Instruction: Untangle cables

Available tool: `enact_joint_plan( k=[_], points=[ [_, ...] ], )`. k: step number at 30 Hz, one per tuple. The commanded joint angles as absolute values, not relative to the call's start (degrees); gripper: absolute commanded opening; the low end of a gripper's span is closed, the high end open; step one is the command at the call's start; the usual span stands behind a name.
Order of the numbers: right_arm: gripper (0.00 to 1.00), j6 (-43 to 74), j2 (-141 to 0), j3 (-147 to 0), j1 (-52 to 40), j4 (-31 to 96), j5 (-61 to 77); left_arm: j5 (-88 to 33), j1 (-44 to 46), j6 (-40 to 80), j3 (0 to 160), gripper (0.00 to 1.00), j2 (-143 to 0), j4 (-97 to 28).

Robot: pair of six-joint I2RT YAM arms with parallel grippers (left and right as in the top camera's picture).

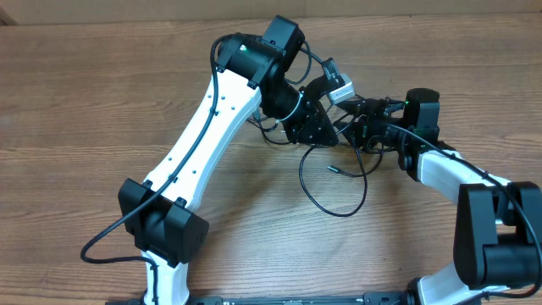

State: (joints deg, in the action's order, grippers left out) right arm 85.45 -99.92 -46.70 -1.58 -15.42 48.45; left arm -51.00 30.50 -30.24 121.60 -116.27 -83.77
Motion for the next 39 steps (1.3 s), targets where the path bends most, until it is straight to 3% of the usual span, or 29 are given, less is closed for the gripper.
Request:
enact_joint_plan(
  k=[1,10,16,36,39],
  points=[
    [0.45,85.06,-100.01,-46.76,-1.87,-15.79,51.83,-51.92,30.55,-31.79,122.65,0.04,-116.44,-83.55],
    [0.46,82.04,-100.01,-46.76,-1.87,-15.79,55.59,-49.30,30.55,-31.79,122.65,0.04,-116.44,-83.05],
    [0.54,77.56,-100.01,-46.76,-0.97,-15.77,56.51,-43.11,30.55,-31.73,122.65,0.04,-116.44,-83.09],
    [0.64,77.45,-100.01,-46.76,0.19,-16.01,64.82,-42.52,30.55,-31.75,122.63,0.04,-116.46,-80.14],
    [0.69,74.89,-100.01,-46.76,0.19,-15.99,64.60,-39.64,30.55,-31.68,122.63,0.04,-116.46,-80.07]
  ],
)
